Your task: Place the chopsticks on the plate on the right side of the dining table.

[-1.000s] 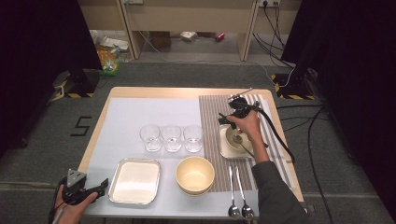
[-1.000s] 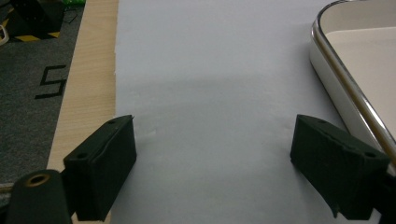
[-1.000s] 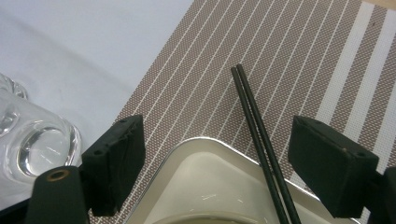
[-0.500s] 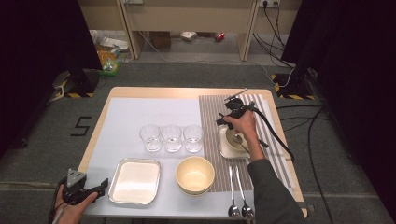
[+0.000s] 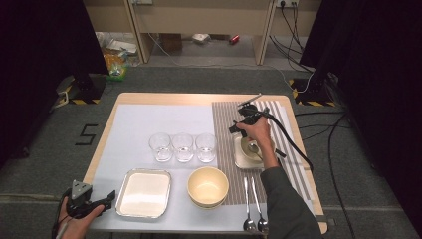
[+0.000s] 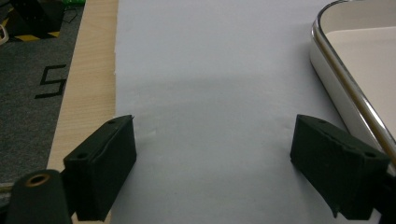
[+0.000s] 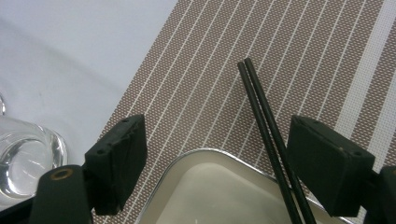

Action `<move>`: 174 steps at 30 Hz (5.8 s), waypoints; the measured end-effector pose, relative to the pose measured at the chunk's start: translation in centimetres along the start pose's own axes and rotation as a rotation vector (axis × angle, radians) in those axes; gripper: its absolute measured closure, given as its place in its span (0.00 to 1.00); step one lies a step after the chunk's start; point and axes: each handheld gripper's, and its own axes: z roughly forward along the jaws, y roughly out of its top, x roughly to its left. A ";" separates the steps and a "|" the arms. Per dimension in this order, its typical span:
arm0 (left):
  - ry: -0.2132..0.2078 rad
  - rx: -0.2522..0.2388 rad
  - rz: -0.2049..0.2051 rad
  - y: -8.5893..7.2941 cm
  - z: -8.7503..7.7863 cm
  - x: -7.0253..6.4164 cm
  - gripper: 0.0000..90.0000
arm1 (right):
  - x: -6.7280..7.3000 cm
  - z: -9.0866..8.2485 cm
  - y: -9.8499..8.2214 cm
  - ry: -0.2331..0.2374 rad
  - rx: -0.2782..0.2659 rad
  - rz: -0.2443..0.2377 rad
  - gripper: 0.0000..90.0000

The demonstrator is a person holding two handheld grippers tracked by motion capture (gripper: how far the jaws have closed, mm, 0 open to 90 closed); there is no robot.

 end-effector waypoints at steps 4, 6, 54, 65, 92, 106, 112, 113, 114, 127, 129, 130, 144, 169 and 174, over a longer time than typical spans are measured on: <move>0.000 0.003 -0.001 0.0 0.0 0.0 0.15 | 0.0 0.2 0.1 0.001 0.005 0.017 0.24; -0.001 0.001 -0.002 0.0 0.0 0.0 0.15 | 0.0 0.3 0.1 -0.001 0.007 0.025 0.24; 0.003 -0.001 -0.002 0.0 0.0 0.0 0.15 | -0.1 1.0 0.4 0.016 0.075 0.056 0.22; 0.003 0.000 -0.002 0.0 0.0 0.0 0.15 | -0.5 0.6 0.5 0.010 0.060 0.066 0.23; 0.004 0.001 -0.002 0.0 0.0 -0.1 0.15 | -0.7 0.8 0.6 0.005 0.108 0.085 0.22; 0.005 0.003 -0.001 0.1 0.0 -0.1 0.15 | -1.0 0.3 0.5 0.028 0.094 0.092 0.23; 0.005 0.001 -0.002 0.0 0.0 -0.1 0.15 | -1.6 0.4 0.3 0.004 0.109 0.127 0.22; 0.005 0.001 -0.002 0.0 0.0 -0.1 0.15 | -1.7 0.4 0.2 0.005 0.110 0.126 0.22; 0.005 0.002 -0.002 0.1 0.0 -0.1 0.15 | -1.7 0.5 0.2 0.009 0.113 0.126 0.22; 0.006 0.002 -0.002 0.1 0.0 -0.1 0.15 | -1.7 0.5 0.2 0.041 0.126 0.102 0.23; 0.006 0.002 -0.002 0.1 0.0 -0.1 0.15 | -1.6 0.5 0.2 0.044 0.131 0.101 0.23; 0.006 0.002 -0.002 0.1 0.0 -0.1 0.15 | -1.5 0.6 0.2 0.047 0.127 0.095 0.23; 0.008 0.004 -0.001 0.1 0.0 -0.1 0.15 | -0.9 0.7 0.3 0.060 0.141 0.096 0.23; 0.011 -0.001 -0.003 0.1 0.1 -0.1 0.15 | -0.3 0.5 1.0 0.050 0.117 0.056 0.23; 0.011 -0.003 -0.003 0.0 0.1 -0.1 0.15 | -0.5 0.7 1.1 0.028 0.141 0.071 0.22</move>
